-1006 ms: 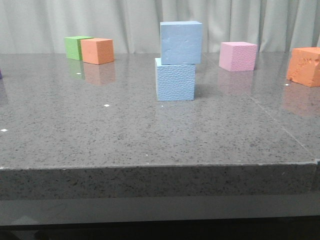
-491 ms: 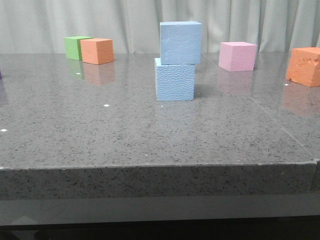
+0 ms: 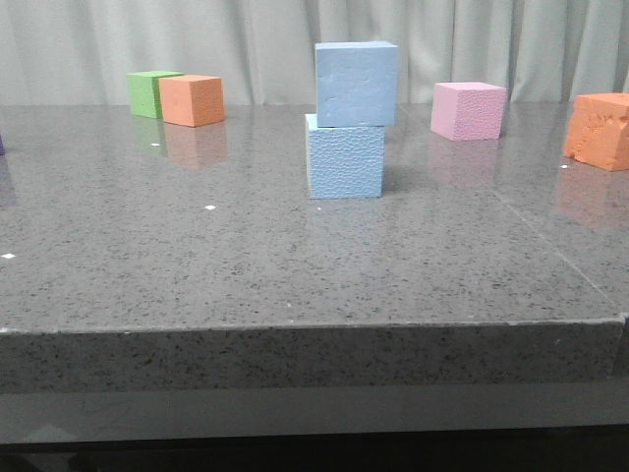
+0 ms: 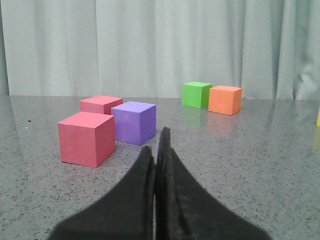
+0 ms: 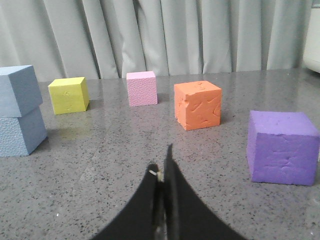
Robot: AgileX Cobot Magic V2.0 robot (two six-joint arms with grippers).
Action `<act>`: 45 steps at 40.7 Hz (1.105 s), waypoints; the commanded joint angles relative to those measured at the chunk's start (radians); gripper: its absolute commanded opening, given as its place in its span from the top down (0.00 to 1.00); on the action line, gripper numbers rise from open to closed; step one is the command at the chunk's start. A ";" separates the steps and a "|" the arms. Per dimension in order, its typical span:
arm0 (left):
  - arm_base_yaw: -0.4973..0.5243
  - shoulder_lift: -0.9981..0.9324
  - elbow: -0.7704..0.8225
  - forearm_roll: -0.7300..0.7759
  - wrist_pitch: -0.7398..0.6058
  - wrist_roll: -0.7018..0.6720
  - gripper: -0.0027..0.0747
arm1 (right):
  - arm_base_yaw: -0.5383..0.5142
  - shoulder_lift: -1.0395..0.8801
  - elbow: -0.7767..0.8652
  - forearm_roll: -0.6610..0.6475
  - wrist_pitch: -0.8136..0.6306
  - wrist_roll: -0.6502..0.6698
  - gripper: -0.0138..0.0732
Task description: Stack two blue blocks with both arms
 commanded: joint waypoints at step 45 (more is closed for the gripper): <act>-0.007 -0.018 0.002 0.001 -0.079 0.000 0.99 | -0.004 -0.019 -0.005 -0.018 -0.066 0.002 0.92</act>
